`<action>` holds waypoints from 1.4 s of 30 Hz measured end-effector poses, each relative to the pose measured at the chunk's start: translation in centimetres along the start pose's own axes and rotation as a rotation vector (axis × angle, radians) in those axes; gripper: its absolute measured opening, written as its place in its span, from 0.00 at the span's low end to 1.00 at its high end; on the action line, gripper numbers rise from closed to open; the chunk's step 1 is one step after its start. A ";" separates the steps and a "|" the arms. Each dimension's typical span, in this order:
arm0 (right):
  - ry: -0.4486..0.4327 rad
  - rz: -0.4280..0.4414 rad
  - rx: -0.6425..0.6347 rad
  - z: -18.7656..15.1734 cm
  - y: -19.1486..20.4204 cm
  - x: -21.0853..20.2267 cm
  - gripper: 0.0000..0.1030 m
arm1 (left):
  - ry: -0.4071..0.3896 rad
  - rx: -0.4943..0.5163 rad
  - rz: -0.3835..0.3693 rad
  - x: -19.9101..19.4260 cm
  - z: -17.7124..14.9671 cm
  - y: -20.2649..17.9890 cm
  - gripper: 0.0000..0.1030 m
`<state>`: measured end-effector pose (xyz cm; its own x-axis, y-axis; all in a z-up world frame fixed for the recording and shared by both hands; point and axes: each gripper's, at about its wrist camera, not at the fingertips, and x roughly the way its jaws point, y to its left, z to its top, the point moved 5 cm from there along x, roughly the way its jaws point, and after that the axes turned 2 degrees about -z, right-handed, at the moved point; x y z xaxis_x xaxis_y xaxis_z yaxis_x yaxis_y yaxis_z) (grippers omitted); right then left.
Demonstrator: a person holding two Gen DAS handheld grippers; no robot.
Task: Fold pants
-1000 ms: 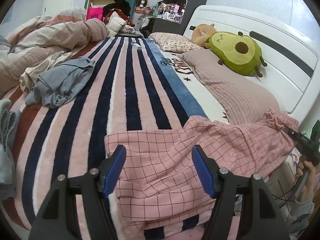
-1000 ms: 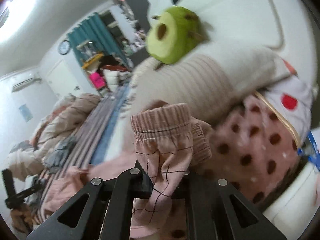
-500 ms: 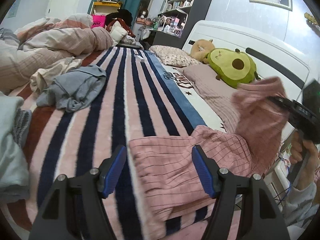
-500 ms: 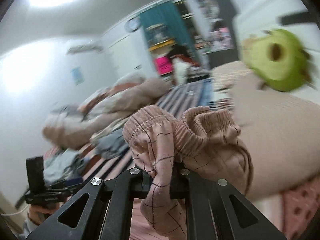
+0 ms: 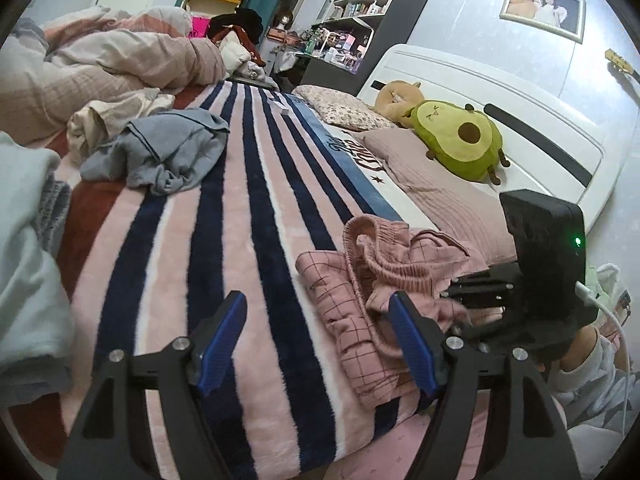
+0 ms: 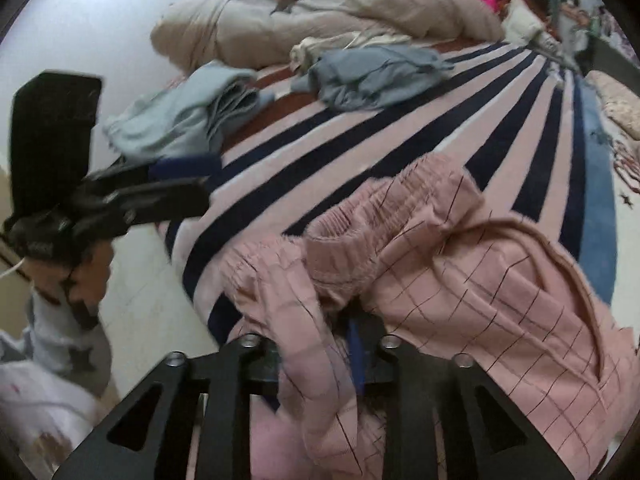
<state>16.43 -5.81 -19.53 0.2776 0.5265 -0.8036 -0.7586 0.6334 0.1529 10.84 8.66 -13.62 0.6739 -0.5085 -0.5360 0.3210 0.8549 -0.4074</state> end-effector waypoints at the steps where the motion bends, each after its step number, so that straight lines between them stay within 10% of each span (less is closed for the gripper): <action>1: -0.003 0.011 -0.005 -0.2 0.2 -0.4 0.29 | 0.002 -0.005 -0.017 0.3 0.1 -0.2 0.68; 4: -0.031 0.072 0.006 -0.7 -0.2 -2.8 0.59 | 0.002 -0.002 -0.052 0.9 0.6 -1.1 0.68; 14: -0.250 -0.139 0.146 -4.6 -5.3 -12.3 0.59 | 0.083 0.102 -0.068 6.6 2.4 -6.5 0.68; 18: -0.220 -0.269 0.184 -6.9 -8.2 -12.3 0.59 | 0.152 0.114 0.047 9.4 1.4 -6.3 0.27; 24: -0.196 -0.278 0.221 -9.6 -10.4 -11.4 0.60 | 0.150 0.069 0.136 8.8 0.0 -3.8 0.15; 31: -0.168 -0.270 0.215 -10.9 -10.3 -10.2 0.60 | 0.177 0.054 0.120 6.7 -1.8 -3.5 0.17; 36: -0.181 -0.288 0.212 -10.8 -10.0 -11.0 0.60 | 0.132 0.078 0.145 5.2 -0.7 -4.0 0.47; 42: -0.260 -0.295 0.254 -9.4 -11.2 -13.9 0.60 | 0.079 0.100 0.095 5.2 2.4 -4.9 0.53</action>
<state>15.54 -25.57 -15.45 0.6231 0.4070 -0.6679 -0.4653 0.8793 0.1018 14.39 2.08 -12.61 0.6511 -0.4280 -0.6268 0.3257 0.9035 -0.2786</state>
